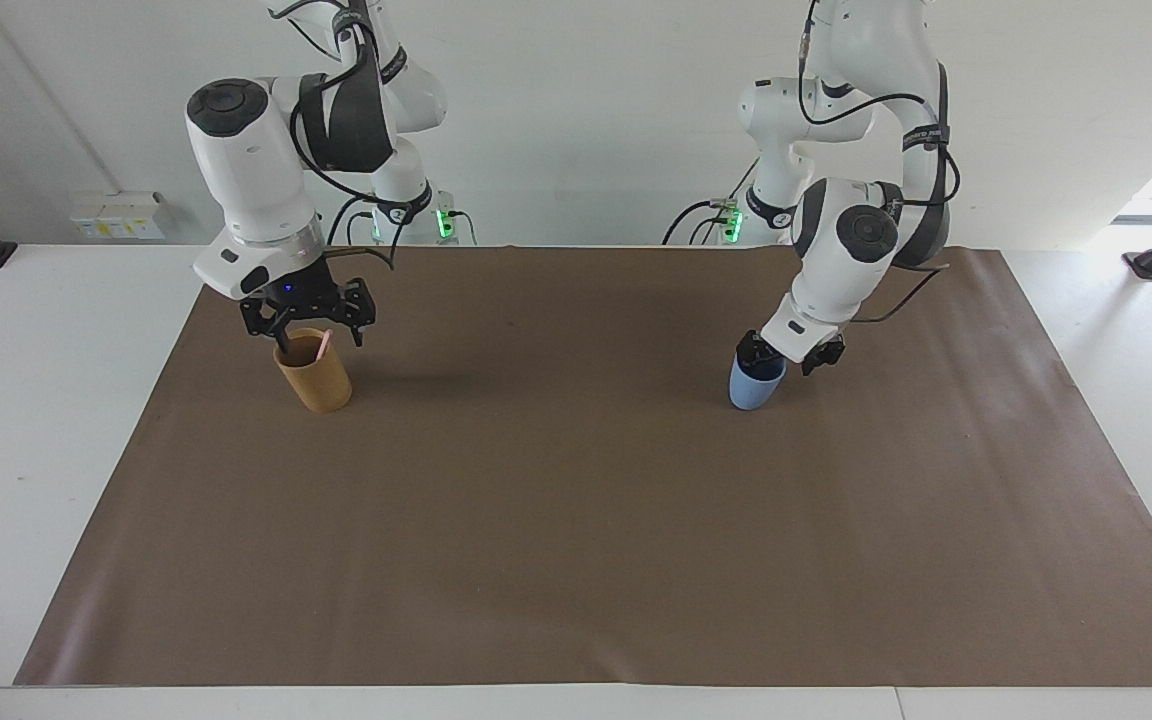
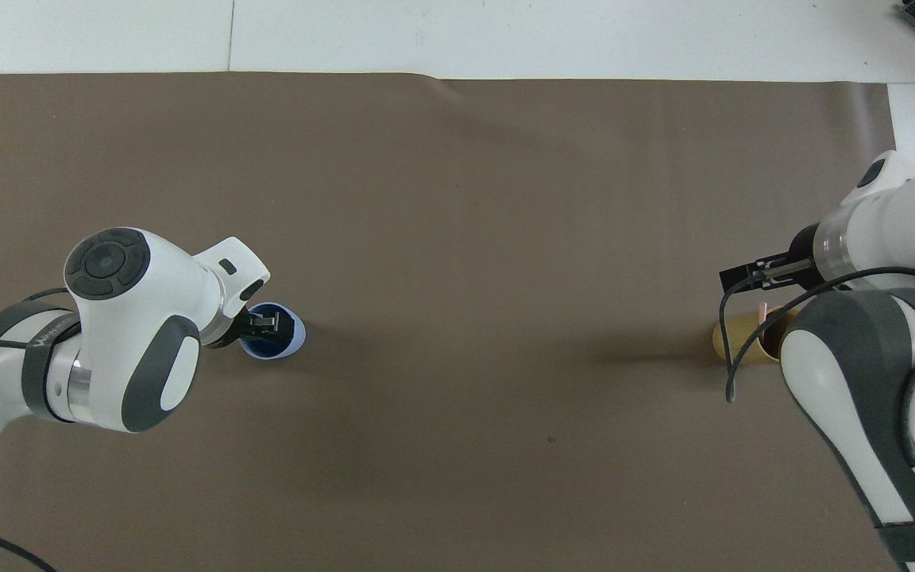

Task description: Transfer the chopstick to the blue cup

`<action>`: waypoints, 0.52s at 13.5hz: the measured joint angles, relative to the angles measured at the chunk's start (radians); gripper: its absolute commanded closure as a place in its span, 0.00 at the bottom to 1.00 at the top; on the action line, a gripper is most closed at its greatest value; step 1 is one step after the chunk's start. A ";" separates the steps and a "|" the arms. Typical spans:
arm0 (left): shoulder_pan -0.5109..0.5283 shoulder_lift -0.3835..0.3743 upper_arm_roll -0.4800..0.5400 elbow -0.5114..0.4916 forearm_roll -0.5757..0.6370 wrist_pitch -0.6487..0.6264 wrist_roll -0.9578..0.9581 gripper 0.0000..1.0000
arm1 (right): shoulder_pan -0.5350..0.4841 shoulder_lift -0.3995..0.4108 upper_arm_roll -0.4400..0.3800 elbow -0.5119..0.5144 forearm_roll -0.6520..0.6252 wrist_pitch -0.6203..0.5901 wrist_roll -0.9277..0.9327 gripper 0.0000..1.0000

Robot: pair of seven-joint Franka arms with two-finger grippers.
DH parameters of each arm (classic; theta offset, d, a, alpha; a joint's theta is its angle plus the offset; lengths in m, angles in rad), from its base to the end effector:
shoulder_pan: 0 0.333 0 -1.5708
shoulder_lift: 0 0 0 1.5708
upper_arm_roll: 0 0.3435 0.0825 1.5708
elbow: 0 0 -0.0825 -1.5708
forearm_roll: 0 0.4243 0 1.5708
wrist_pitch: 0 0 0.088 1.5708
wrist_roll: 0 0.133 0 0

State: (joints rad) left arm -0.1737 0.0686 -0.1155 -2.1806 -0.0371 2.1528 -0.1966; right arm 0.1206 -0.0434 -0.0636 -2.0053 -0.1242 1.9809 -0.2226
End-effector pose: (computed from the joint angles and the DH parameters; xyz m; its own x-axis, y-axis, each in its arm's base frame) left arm 0.5388 -0.1626 0.3275 0.9923 -0.0713 -0.1016 -0.0699 -0.9974 0.0173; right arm 0.5817 0.0221 0.4635 0.9468 0.3218 -0.0089 0.3207 -0.9405 0.1126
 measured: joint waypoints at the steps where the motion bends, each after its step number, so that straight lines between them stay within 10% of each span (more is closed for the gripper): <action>1: 0.000 0.000 0.001 0.000 0.000 0.001 0.000 1.00 | 0.001 -0.004 0.001 -0.020 -0.009 0.016 -0.029 0.30; 2: 0.000 0.000 0.003 0.001 0.000 0.003 0.000 1.00 | 0.002 -0.007 0.002 -0.038 -0.014 0.031 -0.061 0.31; 4: 0.000 0.000 0.003 0.006 0.000 0.005 0.000 1.00 | 0.002 -0.016 0.001 -0.056 -0.016 0.035 -0.109 0.73; 7: -0.001 0.000 0.003 0.060 -0.001 -0.029 0.000 1.00 | 0.000 -0.030 0.000 -0.072 -0.016 0.035 -0.163 1.00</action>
State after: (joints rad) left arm -0.1743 0.0684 -0.1129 -2.1207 -0.0377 2.1242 -0.1964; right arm 0.1208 -0.0735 -0.0631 -2.0770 -0.1401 2.0160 -0.3855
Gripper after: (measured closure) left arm 0.960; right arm 0.661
